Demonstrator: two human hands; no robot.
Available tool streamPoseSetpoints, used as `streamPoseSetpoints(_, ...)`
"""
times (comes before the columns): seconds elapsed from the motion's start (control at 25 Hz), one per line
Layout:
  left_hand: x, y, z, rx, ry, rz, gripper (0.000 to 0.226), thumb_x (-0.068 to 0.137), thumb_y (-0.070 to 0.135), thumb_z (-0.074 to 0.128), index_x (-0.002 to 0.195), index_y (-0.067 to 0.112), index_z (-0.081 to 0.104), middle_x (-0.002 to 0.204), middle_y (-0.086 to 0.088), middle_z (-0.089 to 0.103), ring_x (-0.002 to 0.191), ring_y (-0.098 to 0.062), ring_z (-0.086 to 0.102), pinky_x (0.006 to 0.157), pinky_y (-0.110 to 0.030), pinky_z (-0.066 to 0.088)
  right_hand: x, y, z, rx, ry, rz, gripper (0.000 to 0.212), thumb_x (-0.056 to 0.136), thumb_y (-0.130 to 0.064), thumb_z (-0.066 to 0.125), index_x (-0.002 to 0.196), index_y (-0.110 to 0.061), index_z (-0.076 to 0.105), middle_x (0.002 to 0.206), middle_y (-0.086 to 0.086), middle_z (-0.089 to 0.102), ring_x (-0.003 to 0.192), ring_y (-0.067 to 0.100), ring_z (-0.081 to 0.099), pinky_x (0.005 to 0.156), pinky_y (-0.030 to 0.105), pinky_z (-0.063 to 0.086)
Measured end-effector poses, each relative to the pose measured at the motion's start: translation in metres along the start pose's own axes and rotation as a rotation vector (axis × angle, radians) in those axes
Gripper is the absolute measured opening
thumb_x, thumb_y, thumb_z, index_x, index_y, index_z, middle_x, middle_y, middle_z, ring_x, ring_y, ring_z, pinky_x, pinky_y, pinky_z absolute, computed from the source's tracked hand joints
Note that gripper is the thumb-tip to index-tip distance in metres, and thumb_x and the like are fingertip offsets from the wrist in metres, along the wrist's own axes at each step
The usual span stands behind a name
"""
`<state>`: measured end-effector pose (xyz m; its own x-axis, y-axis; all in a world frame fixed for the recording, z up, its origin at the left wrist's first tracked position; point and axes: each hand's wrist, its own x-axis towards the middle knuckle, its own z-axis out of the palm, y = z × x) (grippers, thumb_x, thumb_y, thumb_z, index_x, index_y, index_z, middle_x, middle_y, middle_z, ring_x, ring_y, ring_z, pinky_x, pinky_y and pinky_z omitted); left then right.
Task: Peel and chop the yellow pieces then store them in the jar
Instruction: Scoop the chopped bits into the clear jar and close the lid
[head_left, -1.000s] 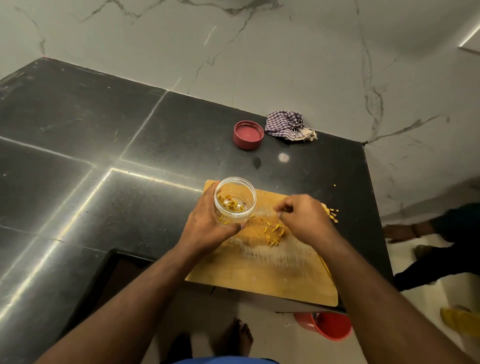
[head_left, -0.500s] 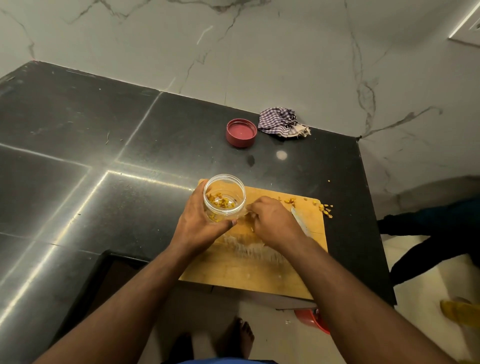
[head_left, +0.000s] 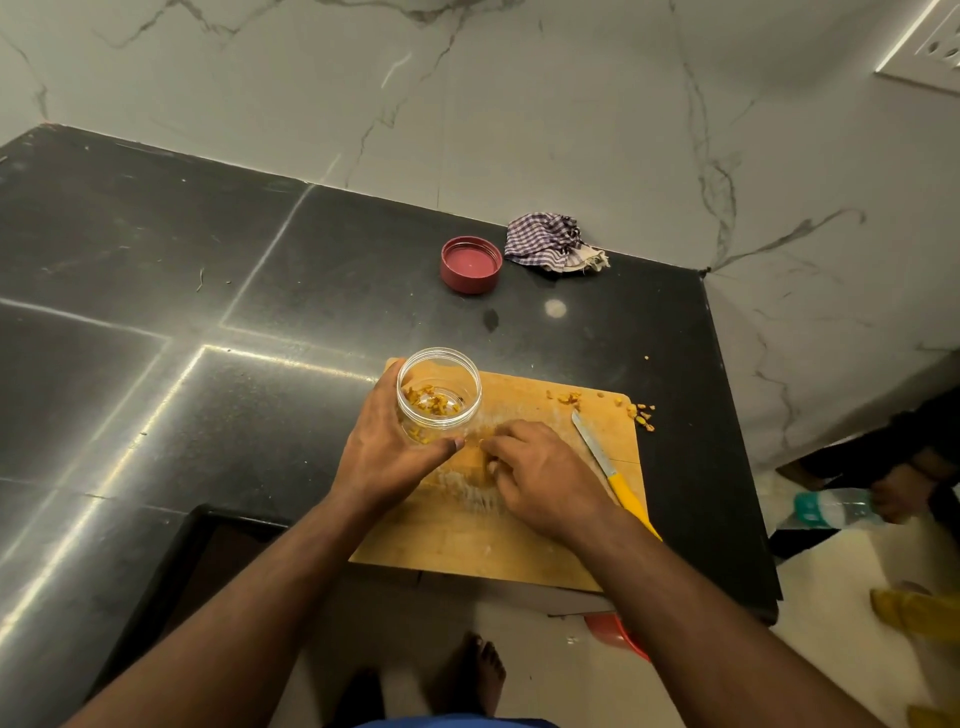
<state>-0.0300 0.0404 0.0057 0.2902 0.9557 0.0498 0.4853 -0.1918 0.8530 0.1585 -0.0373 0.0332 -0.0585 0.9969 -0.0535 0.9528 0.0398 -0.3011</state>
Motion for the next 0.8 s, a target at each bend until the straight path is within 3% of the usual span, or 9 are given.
streamPoseSetpoints(0.24,0.000,0.001,0.000,-0.003,0.001,0.001,0.101,0.069,0.045,0.087,0.148,0.035,0.025,0.141,0.010,0.044,0.126,-0.010,0.045,0.104,-0.037,0.044,-0.012,0.010,0.001,0.009,0.006,0.010,0.027,0.097,-0.021,0.054,0.119,-0.019,0.068,0.120,-0.004,0.060,0.113,0.014,0.050,0.099,0.031,0.046)
streamPoseSetpoints(0.36,0.000,0.001,0.000,0.002,-0.001,-0.008,0.103,0.069,0.047,0.086,0.149,0.034,0.024,0.144,0.009,0.043,0.128,-0.011,0.045,0.106,-0.039,0.044,-0.012,0.019,-0.008,0.062,0.040,0.073,0.032,0.099,-0.020,0.052,0.130,-0.021,0.061,0.132,-0.005,0.054,0.121,0.014,0.047,0.103,0.027,0.039)
streamPoseSetpoints(0.48,0.000,0.002,0.001,0.003,0.001,-0.006,0.102,0.069,0.047,0.086,0.149,0.033,0.024,0.143,0.011,0.042,0.125,-0.007,0.043,0.104,-0.035,0.042,-0.015,0.011,-0.006,-0.014,-0.037,0.057,0.037,0.102,-0.032,0.044,0.138,-0.024,0.051,0.140,-0.005,0.048,0.129,0.015,0.040,0.109,0.030,0.032)
streamPoseSetpoints(0.68,0.000,0.003,0.001,-0.001,0.003,0.009,0.100,0.069,0.046,0.086,0.148,0.034,0.026,0.143,0.008,0.045,0.123,-0.004,0.042,0.101,-0.032,0.041,-0.029,0.003,-0.001,-0.076,-0.047,-0.009,0.037,0.102,-0.030,0.043,0.136,-0.021,0.054,0.136,-0.002,0.049,0.124,0.016,0.042,0.107,0.031,0.039)
streamPoseSetpoints(0.8,0.000,0.001,0.002,0.003,0.000,-0.004,0.101,0.068,0.048,0.086,0.147,0.034,0.026,0.144,0.009,0.044,0.127,-0.010,0.045,0.105,-0.037,0.043,-0.029,0.007,-0.006,-0.077,-0.059,0.025,0.042,0.102,-0.032,0.044,0.144,-0.023,0.045,0.148,0.000,0.040,0.135,0.019,0.035,0.111,0.035,0.035)
